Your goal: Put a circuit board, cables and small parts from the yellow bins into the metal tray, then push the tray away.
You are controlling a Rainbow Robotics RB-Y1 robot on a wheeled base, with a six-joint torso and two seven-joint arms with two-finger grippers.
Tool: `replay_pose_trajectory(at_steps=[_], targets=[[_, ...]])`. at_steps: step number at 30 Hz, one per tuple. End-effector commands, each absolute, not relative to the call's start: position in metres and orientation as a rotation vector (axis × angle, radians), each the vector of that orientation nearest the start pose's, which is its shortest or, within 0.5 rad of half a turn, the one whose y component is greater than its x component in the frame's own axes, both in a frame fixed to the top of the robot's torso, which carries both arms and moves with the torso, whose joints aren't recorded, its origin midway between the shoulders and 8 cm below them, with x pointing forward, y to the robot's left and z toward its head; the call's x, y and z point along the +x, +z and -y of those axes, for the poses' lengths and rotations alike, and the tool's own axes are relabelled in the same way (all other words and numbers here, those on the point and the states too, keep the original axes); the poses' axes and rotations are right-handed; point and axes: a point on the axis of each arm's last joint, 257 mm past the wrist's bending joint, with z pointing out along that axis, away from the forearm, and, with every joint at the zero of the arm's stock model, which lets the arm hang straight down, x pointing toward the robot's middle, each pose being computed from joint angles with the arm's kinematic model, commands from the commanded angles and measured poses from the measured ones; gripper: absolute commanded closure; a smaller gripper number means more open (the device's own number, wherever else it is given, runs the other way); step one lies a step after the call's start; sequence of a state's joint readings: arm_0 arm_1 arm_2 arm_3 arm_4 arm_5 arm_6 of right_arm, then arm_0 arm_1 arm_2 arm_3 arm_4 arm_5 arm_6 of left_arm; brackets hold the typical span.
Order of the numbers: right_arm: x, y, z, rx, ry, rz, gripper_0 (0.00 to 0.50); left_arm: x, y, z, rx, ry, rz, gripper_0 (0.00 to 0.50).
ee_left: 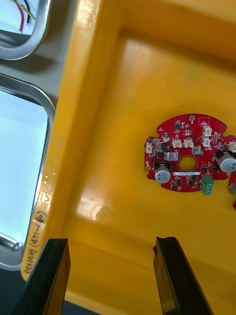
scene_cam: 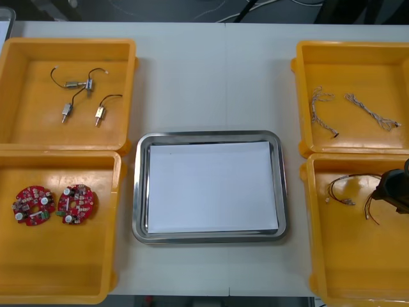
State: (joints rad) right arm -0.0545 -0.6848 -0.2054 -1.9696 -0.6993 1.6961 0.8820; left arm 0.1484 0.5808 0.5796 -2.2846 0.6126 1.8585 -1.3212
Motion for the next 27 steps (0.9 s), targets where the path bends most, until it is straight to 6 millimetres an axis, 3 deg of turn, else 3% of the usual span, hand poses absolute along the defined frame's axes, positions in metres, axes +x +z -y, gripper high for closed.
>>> replay_pose_trajectory(at_steps=[1, 10, 14, 27], targets=[[0.366, -0.281, 0.39, 0.734, 0.104, -2.711, 0.0, 0.323, -0.212, -0.436, -0.551, 0.099, -2.548, 0.0], [0.374, -0.301, 0.398, 0.634, 0.114, -2.731, 0.0, 0.348, -0.221, -0.388, -0.483, -0.019, -2.541, 0.0], [0.374, -0.303, 0.398, 0.597, 0.113, -2.744, 0.0, 0.355, -0.223, -0.378, -0.455, -0.054, -2.533, 0.0], [0.375, -0.315, 0.377, 0.472, 0.127, -2.772, 0.0, 0.348, -0.249, -0.375, -0.358, -0.073, -2.557, 0.0]])
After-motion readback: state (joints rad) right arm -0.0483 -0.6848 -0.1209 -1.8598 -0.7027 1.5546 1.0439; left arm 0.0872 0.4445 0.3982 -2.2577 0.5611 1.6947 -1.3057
